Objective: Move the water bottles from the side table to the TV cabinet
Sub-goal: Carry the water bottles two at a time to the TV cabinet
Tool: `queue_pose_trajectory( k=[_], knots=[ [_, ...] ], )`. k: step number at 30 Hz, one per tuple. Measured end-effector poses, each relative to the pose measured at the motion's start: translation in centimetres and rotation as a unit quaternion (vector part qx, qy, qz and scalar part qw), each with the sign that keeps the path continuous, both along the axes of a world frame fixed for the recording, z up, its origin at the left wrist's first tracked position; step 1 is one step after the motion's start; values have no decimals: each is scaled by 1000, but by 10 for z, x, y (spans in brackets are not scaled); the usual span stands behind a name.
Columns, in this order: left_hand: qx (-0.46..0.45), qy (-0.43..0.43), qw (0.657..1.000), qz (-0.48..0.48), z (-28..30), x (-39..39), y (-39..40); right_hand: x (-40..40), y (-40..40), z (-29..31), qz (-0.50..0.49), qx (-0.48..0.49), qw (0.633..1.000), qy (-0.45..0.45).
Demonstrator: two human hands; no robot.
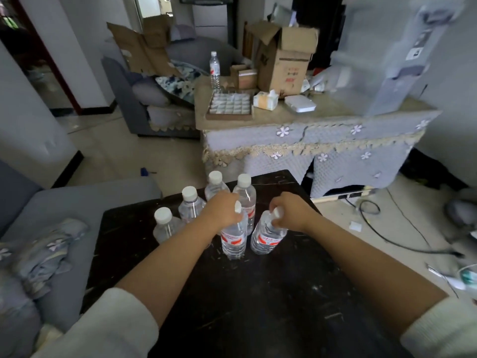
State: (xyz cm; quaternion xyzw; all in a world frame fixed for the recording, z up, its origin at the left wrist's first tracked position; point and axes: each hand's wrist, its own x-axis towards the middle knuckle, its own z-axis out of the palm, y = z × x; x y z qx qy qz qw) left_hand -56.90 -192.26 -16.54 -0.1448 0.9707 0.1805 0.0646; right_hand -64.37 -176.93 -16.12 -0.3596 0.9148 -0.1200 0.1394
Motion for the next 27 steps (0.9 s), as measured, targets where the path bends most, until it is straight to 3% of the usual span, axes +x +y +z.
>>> queue_pose_trajectory(
  k=[8,13,27],
  knots=[
    [-16,19,1000,8,10,8,38,19,58,14,-89,-72,993,-7],
    [-10,31,999,-22,32,10,97,36,135,33,-138,-81,987,5],
    [122,83,967,-209,70,36,410,127,437,73,-312,-34,949,27]
  ],
)
